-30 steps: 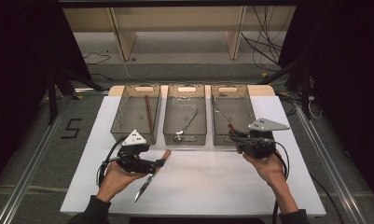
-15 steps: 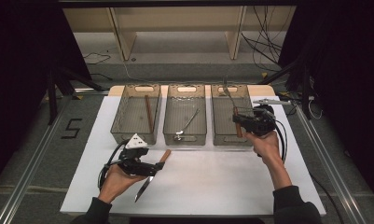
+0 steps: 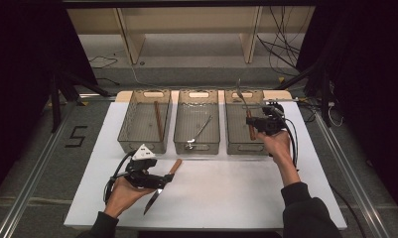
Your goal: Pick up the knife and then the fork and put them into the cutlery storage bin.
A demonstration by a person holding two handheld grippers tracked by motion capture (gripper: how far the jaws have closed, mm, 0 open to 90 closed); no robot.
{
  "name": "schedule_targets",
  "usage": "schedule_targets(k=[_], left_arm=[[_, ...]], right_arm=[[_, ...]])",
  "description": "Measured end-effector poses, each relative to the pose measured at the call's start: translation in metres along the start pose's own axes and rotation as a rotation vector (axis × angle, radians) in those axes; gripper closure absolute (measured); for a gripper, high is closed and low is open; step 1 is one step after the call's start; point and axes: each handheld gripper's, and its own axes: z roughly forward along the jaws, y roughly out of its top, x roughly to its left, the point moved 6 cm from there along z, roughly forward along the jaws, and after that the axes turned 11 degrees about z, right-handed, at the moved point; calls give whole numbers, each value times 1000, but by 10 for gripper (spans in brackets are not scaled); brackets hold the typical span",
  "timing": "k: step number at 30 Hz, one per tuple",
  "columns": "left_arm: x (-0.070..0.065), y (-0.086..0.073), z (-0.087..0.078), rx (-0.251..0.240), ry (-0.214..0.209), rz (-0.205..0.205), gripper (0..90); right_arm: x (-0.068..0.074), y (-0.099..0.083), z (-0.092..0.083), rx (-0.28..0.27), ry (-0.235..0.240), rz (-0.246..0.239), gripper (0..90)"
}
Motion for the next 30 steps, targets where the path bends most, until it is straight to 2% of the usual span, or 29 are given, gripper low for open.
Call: schedule_targets(k=[3,13,16,26,29,30], left_arm=[[0,-1,0,3,0,-2,158],[1,-1,0,7,2,-1,158],[2,-1,0,9,1,-3,158],[3,-2,0,14,0,-5,158],[3,-4,1,22,2,-6,158],[3,-4,2,21,3,-10,158]], right_arm=[[-3,0,5,5,-29,-7,807],[-14,-1,17,37,-78,12,806],[-15,-2,21,42,-83,23,807],[-14,-9,29,78,-99,15,803],[-14,-11,31,84,-106,15,793],[-14,-11,32,83,-104,16,765]])
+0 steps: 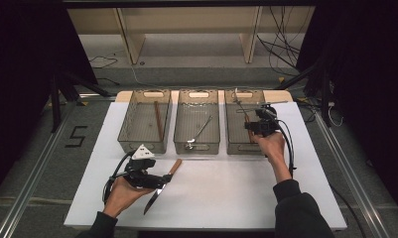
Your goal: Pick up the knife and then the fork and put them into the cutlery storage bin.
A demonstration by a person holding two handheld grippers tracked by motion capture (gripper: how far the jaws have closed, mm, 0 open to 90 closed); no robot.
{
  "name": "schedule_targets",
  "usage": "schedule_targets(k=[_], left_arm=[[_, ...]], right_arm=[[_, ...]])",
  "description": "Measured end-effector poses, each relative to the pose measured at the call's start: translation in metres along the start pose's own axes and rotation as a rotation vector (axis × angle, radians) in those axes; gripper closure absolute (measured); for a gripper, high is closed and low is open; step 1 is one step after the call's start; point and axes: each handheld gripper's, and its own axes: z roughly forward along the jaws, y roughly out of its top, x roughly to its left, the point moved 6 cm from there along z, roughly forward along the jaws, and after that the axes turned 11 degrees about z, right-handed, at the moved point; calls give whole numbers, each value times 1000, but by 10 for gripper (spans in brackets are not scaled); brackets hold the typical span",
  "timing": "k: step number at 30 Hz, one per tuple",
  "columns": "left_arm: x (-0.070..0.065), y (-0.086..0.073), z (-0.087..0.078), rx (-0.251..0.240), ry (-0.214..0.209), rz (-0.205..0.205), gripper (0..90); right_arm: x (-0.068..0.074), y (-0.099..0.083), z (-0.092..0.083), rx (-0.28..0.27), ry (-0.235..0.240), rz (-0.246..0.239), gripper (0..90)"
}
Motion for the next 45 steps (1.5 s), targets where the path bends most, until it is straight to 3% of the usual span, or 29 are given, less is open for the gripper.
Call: schedule_targets(k=[2,11,21,33,39,45], left_arm=[[0,-1,1,8,-1,-6,158],[2,-7,7,58,4,-15,161],[0,-14,16,138,-10,-31,194],[-2,-17,21,172,-11,-36,271],[-1,-16,22,180,7,-32,335],[-4,-20,27,206,5,0,415]], right_arm=[[2,0,0,3,17,8,664],[15,0,-17,-37,59,-56,552],[34,-14,-47,-100,147,-137,403],[56,-56,-82,-176,250,-238,345],[54,-80,-90,-179,259,-263,345],[50,-99,-90,-169,282,-263,340]])
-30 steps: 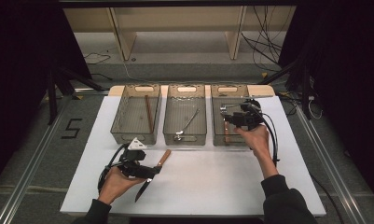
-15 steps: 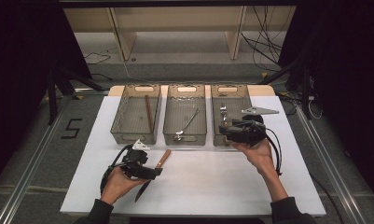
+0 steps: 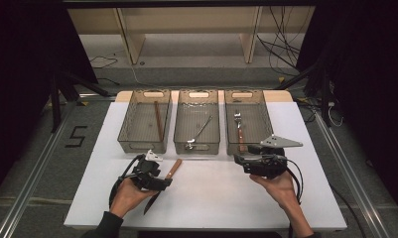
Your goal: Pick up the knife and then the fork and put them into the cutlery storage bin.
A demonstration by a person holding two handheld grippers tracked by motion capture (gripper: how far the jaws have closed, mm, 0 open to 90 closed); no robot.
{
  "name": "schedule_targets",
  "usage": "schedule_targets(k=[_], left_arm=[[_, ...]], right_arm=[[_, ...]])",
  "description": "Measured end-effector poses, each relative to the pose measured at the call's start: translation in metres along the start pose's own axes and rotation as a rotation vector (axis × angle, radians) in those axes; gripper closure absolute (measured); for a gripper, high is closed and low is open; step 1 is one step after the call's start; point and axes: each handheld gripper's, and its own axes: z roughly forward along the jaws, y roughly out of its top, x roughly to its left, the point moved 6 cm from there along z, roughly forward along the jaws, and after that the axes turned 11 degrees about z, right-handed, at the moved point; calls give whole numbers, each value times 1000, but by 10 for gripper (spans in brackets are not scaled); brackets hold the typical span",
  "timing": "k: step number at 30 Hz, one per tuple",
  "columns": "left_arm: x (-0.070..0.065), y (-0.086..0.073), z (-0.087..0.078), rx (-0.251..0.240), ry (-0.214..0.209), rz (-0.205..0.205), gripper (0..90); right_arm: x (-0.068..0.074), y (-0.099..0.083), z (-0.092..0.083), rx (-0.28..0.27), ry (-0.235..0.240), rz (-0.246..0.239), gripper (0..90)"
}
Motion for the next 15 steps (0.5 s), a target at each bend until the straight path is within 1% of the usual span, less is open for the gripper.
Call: schedule_targets(k=[1,3,4,6,7,9,13,15], left_arm=[[-1,0,1,2,5,4,427],[-2,0,3,12,7,16,458],[-2,0,5,15,8,18,471],[-2,0,7,23,25,13,502],[-1,0,9,27,31,21,508],[-1,-2,12,41,37,32,527],[1,-3,12,43,53,35,590],[0,-3,12,43,56,46,620]], right_arm=[[0,-2,0,-1,0,-2,340],[1,-5,-1,0,13,-4,340],[2,-6,-1,2,14,-10,339],[4,-8,-2,2,14,-15,340],[5,-9,-2,4,17,-25,340],[7,-9,-2,1,20,-24,340],[9,-10,-2,3,21,-30,343],[9,-11,-1,8,20,-33,344]])
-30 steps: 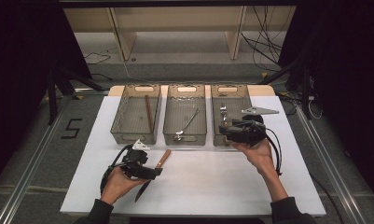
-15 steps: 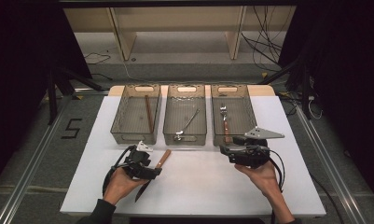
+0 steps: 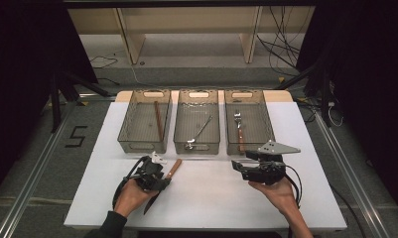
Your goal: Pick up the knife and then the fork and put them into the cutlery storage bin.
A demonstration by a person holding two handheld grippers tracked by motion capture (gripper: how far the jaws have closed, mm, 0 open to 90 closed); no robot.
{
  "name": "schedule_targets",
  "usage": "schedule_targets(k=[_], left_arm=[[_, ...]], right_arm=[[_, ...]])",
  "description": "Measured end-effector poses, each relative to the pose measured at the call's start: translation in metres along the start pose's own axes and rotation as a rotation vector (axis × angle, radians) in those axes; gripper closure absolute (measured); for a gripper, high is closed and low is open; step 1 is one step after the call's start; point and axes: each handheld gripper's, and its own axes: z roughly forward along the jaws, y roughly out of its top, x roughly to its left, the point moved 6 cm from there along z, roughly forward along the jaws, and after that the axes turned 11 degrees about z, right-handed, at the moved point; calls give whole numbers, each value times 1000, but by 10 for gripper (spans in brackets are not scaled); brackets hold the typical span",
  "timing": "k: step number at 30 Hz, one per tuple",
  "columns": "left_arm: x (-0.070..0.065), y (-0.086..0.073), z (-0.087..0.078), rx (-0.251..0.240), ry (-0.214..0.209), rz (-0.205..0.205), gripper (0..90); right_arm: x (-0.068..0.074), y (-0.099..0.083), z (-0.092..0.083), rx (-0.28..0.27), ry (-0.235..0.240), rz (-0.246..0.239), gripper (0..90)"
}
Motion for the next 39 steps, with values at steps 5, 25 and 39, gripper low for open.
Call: schedule_targets(k=[5,25,39], left_arm=[[-4,1,0,-6,-13,24,719],[-13,8,-6,-44,-140,27,768],[-40,34,-25,-91,-249,108,768]], right_arm=[[1,-1,1,2,-2,-1,346],[23,1,0,-1,52,-42,352],[49,-8,10,21,114,-129,350]])
